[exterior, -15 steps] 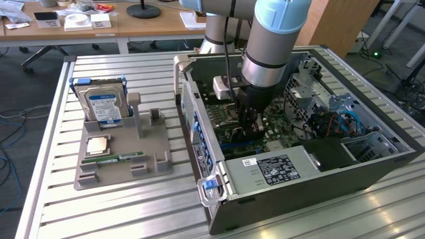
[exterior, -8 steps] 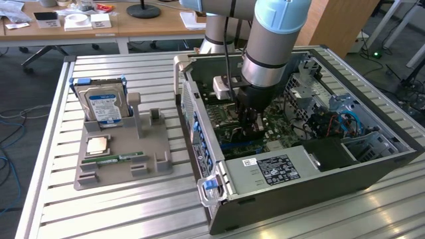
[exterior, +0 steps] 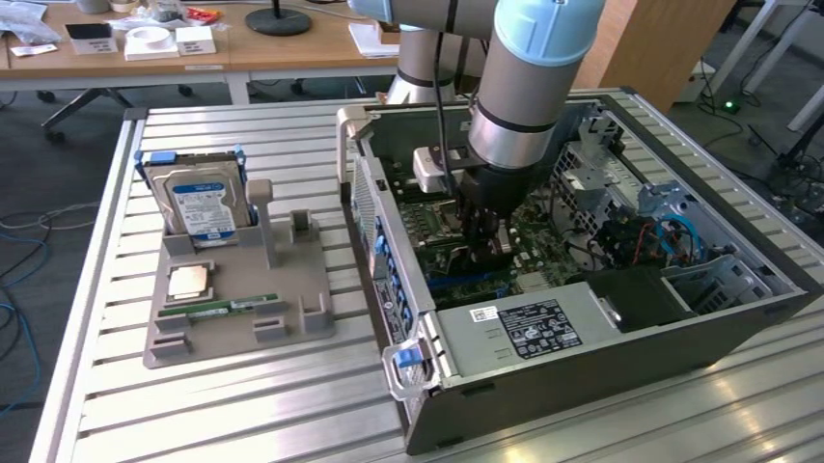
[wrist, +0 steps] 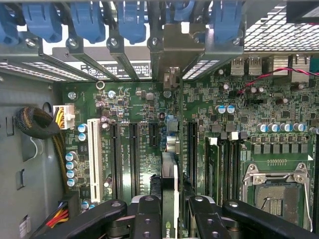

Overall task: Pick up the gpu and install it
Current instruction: 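Insert the gpu into the slot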

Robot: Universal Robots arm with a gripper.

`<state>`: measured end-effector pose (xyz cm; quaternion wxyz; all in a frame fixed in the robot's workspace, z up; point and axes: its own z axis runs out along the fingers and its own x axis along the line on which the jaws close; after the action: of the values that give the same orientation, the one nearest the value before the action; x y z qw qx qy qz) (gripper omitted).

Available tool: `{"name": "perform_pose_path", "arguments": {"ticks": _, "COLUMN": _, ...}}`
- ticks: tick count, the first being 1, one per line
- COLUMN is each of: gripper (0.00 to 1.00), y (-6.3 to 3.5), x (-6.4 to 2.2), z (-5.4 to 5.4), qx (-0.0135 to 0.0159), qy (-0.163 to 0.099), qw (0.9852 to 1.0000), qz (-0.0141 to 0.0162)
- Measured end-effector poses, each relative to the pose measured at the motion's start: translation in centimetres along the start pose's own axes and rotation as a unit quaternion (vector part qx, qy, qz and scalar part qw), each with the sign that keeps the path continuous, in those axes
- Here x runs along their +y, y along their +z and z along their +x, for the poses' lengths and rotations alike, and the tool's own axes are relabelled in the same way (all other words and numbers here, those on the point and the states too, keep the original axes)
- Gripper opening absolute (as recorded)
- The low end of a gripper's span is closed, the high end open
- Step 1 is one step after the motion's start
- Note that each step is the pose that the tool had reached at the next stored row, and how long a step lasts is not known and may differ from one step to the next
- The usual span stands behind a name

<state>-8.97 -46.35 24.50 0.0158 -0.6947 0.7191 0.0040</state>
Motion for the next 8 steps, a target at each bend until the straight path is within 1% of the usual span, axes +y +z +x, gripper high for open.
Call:
{"name": "perform_pose_path", "arguments": {"ticks": 2, "gripper": 0.26, "y": 0.0, "x": 0.0, "z": 0.0, "qx": -0.0001, "qy": 0.0, "qw": 1.0, "qz": 0.0}}
{"name": "perform_pose_path", "arguments": {"ticks": 5, "gripper": 0.26, "y": -0.07, "x": -0.01, "z": -0.01, "qx": -0.001, "qy": 0.0, "qw": 1.0, "qz": 0.0002}}
{"name": "perform_pose_path", "arguments": {"ticks": 8, "gripper": 0.26, "y": -0.09, "x": -0.01, "z": 0.0, "qx": -0.001, "qy": 0.0, "qw": 1.0, "qz": 0.0}}
